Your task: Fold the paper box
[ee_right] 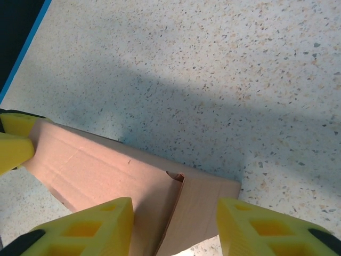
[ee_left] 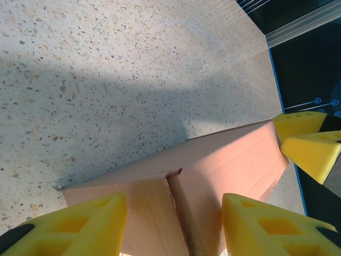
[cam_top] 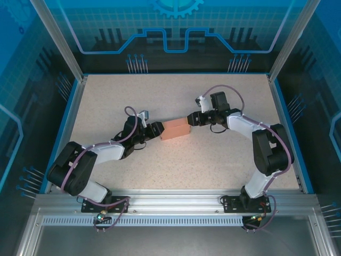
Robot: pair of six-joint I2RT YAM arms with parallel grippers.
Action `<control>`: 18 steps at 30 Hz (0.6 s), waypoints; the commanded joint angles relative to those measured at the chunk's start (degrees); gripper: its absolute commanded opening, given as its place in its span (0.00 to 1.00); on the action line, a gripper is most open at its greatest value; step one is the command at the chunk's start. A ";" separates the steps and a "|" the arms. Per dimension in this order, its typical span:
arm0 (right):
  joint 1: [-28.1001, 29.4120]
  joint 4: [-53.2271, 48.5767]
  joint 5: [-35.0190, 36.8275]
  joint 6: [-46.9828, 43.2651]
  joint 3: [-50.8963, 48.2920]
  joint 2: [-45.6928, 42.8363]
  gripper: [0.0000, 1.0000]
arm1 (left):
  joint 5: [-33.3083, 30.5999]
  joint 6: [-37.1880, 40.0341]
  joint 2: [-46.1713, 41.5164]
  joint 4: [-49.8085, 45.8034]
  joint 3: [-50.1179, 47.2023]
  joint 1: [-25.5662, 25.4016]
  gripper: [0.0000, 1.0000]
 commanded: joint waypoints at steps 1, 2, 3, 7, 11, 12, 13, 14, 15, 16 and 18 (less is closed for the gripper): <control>-0.01 1.43 -4.62 2.51 -0.02 -0.71 0.47 | -0.04 1.13 -0.51 -3.55 1.08 0.02 0.51; 0.11 2.27 -5.34 3.04 -0.30 -0.53 0.47 | 0.06 1.17 -0.34 -3.54 1.11 0.02 0.51; 0.21 3.04 -5.96 3.52 -0.66 -0.35 0.47 | 0.22 1.06 -0.26 -3.39 1.10 0.02 0.51; 0.54 4.49 -7.08 4.51 -1.09 0.20 0.46 | 0.50 0.81 0.30 -2.94 1.49 0.02 0.49; 0.66 4.79 -7.04 4.96 -0.40 0.21 0.46 | 0.93 0.25 0.69 -2.34 2.95 0.02 0.45; 0.63 4.79 -6.92 5.05 -0.03 0.16 0.46 | 1.06 0.12 0.90 -2.23 3.54 0.05 0.43; 0.67 4.79 -6.85 5.13 0.36 0.25 0.46 | 1.21 0.03 1.10 -2.14 4.09 0.08 0.42; 0.67 4.83 -6.76 5.27 0.82 0.39 0.46 | 1.32 0.01 1.43 -2.13 4.86 0.13 0.41; 0.70 5.00 -6.65 5.46 1.23 0.53 0.45 | 1.38 0.02 1.70 -2.14 5.69 0.17 0.41; 0.76 5.27 -6.55 5.69 1.53 0.71 0.45 | 1.45 0.11 1.99 -2.22 6.45 0.32 0.41; 0.79 5.66 -6.42 6.17 2.47 1.25 0.45 | 1.34 0.35 2.65 -2.49 8.29 0.68 0.40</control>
